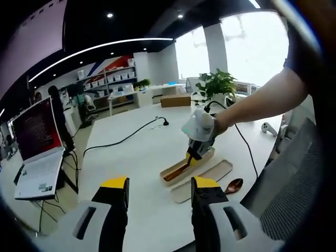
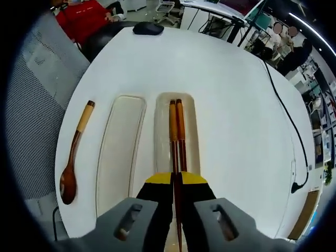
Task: Arrange the utensils inside the cutlery case until each visible utensil rests in its matching compartment.
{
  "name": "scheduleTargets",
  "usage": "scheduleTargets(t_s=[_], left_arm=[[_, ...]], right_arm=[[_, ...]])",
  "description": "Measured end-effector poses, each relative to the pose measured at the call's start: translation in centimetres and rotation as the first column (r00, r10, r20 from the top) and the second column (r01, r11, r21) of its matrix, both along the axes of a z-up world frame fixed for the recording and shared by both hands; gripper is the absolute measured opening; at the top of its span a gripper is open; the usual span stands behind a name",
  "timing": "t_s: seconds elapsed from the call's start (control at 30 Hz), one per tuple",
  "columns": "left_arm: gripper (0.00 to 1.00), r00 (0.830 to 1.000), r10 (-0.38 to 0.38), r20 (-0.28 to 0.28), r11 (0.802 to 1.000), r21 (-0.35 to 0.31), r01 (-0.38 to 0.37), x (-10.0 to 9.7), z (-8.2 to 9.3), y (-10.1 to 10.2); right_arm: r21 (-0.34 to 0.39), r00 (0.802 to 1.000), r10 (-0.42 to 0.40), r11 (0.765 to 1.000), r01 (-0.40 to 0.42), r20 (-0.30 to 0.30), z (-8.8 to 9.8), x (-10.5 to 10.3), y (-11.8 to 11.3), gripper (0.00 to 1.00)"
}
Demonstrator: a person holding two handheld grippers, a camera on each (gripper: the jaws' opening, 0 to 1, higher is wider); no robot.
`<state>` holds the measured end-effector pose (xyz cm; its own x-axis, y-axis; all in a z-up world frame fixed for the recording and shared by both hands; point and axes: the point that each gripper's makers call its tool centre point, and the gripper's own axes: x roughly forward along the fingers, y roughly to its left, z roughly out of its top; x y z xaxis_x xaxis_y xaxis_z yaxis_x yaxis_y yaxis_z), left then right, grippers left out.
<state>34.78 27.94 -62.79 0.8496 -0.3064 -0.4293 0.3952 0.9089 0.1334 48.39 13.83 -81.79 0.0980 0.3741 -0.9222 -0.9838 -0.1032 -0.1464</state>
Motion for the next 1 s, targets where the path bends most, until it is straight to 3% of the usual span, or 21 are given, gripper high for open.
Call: scheduleTargets(t_s=[0.47,0.7,0.83,1.0], left_arm=[[0.48,1.000,0.000,-0.015,1.000,0.003,0.000,0.0,-0.3,0.0],[0.48,1.000,0.001,-0.018,1.000,0.004,-0.001,0.1,-0.3,0.1],[0.48,1.000,0.003,-0.021,1.000,0.007,-0.003,0.1,-0.4,0.1],[0.48,1.000,-0.001,-0.026,1.000,0.010,0.001,0.1,-0.6,0.0]], right_arm=[[0.011,1.000,-0.001,1.000,0.001,-0.028,-0.9,0.3,0.1,0.00],[0.016,1.000,0.025,1.000,-0.025,-0.017,-0.8,0.4,0.2,0.00],[-0.001,1.000,-0.004,1.000,0.004,0.004,-0.7,0.9,0.0,0.01],[0.029,0.999,-0.045,0.999,0.045,0.014,0.6,1.3,0.0,0.11]])
